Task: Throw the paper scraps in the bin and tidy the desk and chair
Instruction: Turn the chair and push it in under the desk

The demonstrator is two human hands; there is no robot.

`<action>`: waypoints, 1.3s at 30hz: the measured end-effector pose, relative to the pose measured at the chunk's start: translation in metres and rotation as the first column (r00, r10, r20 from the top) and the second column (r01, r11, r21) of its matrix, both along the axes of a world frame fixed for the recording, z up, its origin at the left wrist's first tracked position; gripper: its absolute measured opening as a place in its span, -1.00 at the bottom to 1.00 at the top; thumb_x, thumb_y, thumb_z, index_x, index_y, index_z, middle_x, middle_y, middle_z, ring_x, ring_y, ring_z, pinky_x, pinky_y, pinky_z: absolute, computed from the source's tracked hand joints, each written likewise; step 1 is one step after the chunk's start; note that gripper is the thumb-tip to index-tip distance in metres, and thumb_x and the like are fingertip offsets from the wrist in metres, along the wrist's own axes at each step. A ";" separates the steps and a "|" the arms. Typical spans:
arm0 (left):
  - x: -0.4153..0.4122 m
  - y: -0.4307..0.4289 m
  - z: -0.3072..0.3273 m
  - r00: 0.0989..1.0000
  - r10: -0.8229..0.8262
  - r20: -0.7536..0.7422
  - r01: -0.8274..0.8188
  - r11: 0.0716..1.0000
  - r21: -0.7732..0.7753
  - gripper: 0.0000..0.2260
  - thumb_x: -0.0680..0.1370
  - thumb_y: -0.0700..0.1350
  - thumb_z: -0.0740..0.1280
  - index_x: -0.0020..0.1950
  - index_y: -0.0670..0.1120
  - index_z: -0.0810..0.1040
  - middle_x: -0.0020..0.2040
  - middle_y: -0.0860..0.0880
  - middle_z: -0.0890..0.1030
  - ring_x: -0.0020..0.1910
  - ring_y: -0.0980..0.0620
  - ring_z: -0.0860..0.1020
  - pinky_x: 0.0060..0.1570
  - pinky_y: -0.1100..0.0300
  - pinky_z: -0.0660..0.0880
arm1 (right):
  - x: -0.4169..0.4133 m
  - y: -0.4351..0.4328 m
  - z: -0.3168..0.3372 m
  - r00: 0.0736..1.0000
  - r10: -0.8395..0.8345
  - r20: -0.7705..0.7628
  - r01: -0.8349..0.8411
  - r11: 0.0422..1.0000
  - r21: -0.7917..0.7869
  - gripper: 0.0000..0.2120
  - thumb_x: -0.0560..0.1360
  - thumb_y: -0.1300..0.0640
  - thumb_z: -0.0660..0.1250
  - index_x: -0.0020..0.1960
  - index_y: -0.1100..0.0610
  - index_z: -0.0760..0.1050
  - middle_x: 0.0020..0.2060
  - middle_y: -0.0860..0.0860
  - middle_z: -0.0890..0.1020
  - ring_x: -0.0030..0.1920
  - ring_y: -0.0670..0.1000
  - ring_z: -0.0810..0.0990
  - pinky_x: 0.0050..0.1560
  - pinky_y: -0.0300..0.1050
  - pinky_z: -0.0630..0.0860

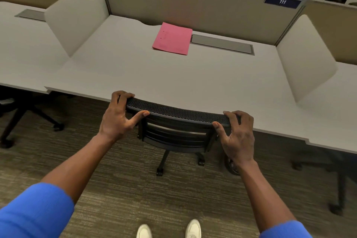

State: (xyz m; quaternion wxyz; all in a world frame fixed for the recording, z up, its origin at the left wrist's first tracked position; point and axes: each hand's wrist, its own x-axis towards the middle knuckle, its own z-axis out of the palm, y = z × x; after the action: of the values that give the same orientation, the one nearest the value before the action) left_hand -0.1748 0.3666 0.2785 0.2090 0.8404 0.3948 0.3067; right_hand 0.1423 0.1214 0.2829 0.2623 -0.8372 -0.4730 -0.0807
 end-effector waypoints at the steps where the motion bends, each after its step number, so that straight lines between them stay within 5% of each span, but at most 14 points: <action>1: 0.001 0.002 -0.001 1.000 -0.004 0.000 0.004 1.000 -0.001 -0.30 0.47 0.43 0.38 0.40 -0.04 0.47 0.34 -0.06 0.41 0.22 -0.07 0.55 0.07 -0.09 0.67 | 0.001 0.000 -0.001 1.000 0.001 0.000 -0.001 1.000 0.001 -0.41 0.59 -0.39 0.23 0.36 0.04 0.55 0.25 0.10 0.45 0.32 0.13 0.42 -0.11 -0.06 0.58; 7: 0.002 0.009 -0.004 1.000 -0.024 0.017 0.024 1.000 0.006 -0.32 0.47 0.39 0.40 0.39 -0.07 0.47 0.31 -0.08 0.42 0.19 -0.04 0.54 0.11 0.03 0.62 | 0.002 0.003 0.000 1.000 0.007 -0.003 -0.007 1.000 0.006 -0.37 0.59 -0.43 0.17 0.35 0.03 0.55 0.26 0.10 0.46 0.32 0.12 0.43 -0.15 -0.06 0.61; 15: 0.004 0.008 0.001 0.997 -0.058 0.045 0.058 0.998 0.005 -0.47 0.47 0.38 0.40 0.33 0.22 0.33 0.30 -0.06 0.43 0.19 0.00 0.52 0.12 0.11 0.56 | 0.001 0.005 0.003 1.000 0.001 -0.006 -0.001 1.000 0.017 -0.33 0.58 -0.47 0.11 0.34 0.03 0.56 0.26 0.11 0.46 0.32 0.11 0.43 -0.17 -0.02 0.64; 20: 0.004 0.010 0.006 0.995 -0.079 0.056 0.078 0.997 0.015 -0.52 0.47 0.40 0.39 0.29 0.34 0.31 0.25 0.31 0.32 0.17 0.03 0.51 0.12 0.13 0.55 | 0.000 0.007 0.005 1.000 0.002 -0.011 -0.001 1.000 0.025 -0.33 0.58 -0.47 0.12 0.33 0.04 0.57 0.24 0.11 0.47 0.30 0.11 0.44 -0.15 -0.06 0.61; 27: 0.004 0.008 0.011 0.995 -0.086 0.048 0.086 0.996 -0.013 -0.53 0.46 0.46 0.35 0.26 0.38 0.30 0.24 0.35 0.29 0.16 0.06 0.49 0.14 0.13 0.55 | -0.001 0.008 0.005 1.000 -0.004 0.008 0.004 1.000 0.005 -0.32 0.58 -0.47 0.10 0.33 0.04 0.56 0.23 0.11 0.46 0.29 0.11 0.44 -0.14 -0.06 0.61; 31: 0.002 0.005 0.013 0.999 -0.053 -0.014 0.052 0.998 -0.038 -0.43 0.43 0.58 0.25 0.34 0.37 0.29 0.27 0.17 0.38 0.22 -0.03 0.52 0.18 -0.05 0.62 | -0.001 0.006 0.006 1.000 -0.004 0.013 0.004 1.000 -0.015 -0.32 0.59 -0.48 0.08 0.35 0.03 0.54 0.24 0.10 0.46 0.30 0.11 0.43 -0.12 -0.03 0.63; 34: 0.000 0.006 0.014 0.995 0.004 -0.097 -0.013 0.996 -0.091 -0.11 0.40 0.63 0.20 0.52 0.05 0.37 0.41 -0.09 0.41 0.30 -0.13 0.55 0.24 -0.16 0.61 | -0.001 0.006 0.008 1.000 -0.006 0.019 0.007 0.999 -0.033 -0.32 0.59 -0.48 0.08 0.36 0.02 0.53 0.24 0.08 0.46 0.31 0.10 0.43 -0.11 -0.01 0.64; 39: -0.004 0.000 0.027 0.947 0.065 -0.314 -0.092 0.993 -0.074 -0.02 0.42 0.66 0.08 0.63 0.02 0.20 0.53 -0.09 0.35 0.34 -0.21 0.58 0.12 -0.29 0.64 | 0.000 0.003 0.010 0.999 0.018 0.041 -0.014 0.996 -0.089 -0.33 0.61 -0.47 0.09 0.39 0.03 0.49 0.26 0.07 0.48 0.33 0.10 0.41 0.14 0.07 0.59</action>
State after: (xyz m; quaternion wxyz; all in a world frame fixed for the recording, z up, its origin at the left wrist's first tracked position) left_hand -0.1792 0.3663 0.3058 0.1684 0.8520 0.4689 0.1612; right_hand 0.1420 0.1249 0.2925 0.2156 -0.8423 -0.4883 -0.0749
